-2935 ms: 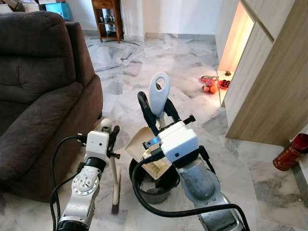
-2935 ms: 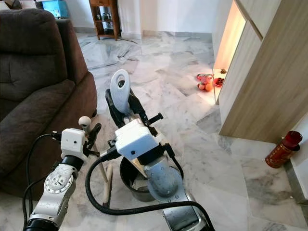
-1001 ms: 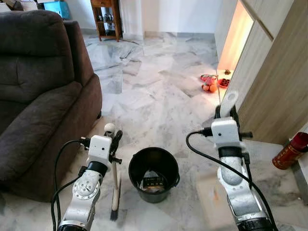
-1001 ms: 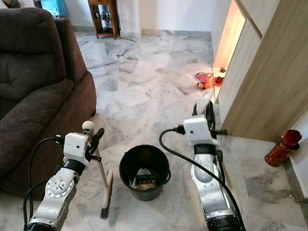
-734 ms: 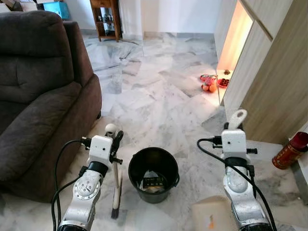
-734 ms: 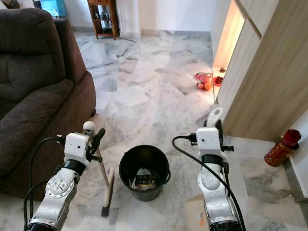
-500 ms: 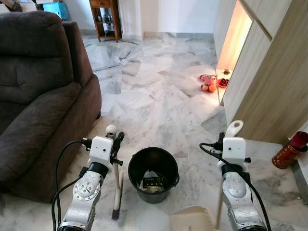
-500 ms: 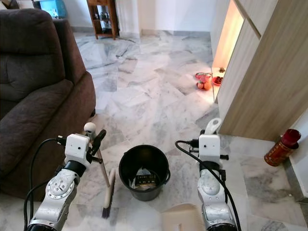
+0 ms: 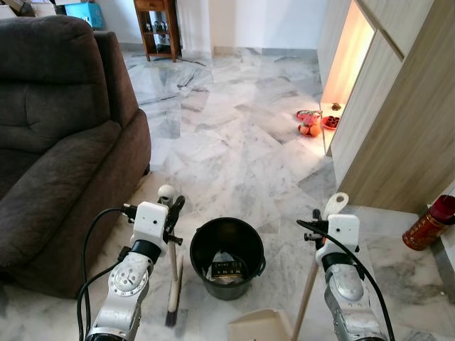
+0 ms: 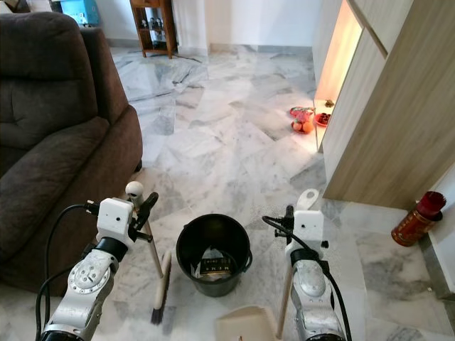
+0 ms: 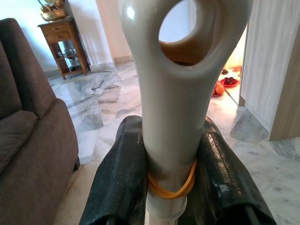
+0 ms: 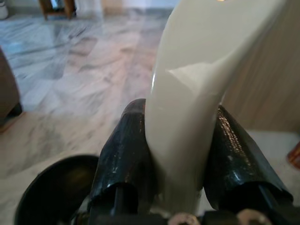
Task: Sweep floor
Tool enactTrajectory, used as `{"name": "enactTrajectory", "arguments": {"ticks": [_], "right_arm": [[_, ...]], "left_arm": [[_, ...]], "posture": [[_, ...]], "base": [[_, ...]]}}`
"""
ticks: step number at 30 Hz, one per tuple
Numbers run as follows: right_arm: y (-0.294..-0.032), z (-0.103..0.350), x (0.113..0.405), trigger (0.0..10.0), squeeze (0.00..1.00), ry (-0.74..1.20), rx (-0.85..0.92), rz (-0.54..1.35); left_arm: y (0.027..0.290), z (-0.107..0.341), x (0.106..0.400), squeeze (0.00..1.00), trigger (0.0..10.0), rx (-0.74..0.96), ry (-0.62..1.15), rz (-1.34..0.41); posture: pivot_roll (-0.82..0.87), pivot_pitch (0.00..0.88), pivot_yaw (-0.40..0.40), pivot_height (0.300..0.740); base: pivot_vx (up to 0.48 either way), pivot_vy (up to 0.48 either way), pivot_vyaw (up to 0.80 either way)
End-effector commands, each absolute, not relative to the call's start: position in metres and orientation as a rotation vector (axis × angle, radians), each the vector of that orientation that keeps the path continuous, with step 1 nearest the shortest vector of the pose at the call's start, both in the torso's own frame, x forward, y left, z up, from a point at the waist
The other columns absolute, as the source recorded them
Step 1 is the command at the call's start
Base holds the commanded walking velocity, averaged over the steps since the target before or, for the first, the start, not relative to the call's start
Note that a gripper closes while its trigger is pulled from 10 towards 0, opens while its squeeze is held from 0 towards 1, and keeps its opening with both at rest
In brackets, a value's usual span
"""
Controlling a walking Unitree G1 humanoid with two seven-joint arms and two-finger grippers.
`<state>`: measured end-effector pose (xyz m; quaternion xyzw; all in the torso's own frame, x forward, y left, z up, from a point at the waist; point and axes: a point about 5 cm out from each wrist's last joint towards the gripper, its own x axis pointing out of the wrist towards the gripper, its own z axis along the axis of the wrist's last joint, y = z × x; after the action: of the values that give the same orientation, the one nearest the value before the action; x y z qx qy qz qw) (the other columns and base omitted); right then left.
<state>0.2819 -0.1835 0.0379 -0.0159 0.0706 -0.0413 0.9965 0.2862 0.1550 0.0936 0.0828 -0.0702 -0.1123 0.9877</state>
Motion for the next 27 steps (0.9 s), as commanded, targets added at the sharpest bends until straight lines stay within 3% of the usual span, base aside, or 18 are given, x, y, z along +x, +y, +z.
{"name": "enactTrajectory", "arguments": {"ticks": [1, 11, 18, 27], "right_arm": [[-0.182, 0.035, 0.283, 10.0, 0.0, 0.158, 0.06, -0.059], [-0.188, 0.026, 0.279, 10.0, 0.0, 0.186, 0.098, -0.034], [-0.195, 0.061, 0.288, 10.0, 0.0, -0.054, -0.051, -0.099], [-0.188, 0.061, 0.291, 10.0, 0.0, -0.068, -0.073, -0.087]], "left_arm": [[0.156, 0.1, 0.286, 0.0, 10.0, 0.173, -0.17, -0.227], [0.155, 0.1, 0.286, 0.0, 10.0, 0.169, -0.167, -0.232], [0.155, 0.101, 0.287, 0.0, 10.0, 0.172, -0.169, -0.236], [0.155, 0.101, 0.287, 0.0, 10.0, 0.172, -0.169, -0.231]], "posture": [[0.1, 0.065, 0.036, 0.74], [0.1, 0.066, 0.036, 0.74], [0.1, 0.068, 0.04, 0.74], [0.1, 0.067, 0.037, 0.74]], "base": [[0.0, 0.0, 0.0], [0.0, 0.0, 0.0], [0.0, 0.0, 0.0], [0.0, 0.0, 0.0]]}}
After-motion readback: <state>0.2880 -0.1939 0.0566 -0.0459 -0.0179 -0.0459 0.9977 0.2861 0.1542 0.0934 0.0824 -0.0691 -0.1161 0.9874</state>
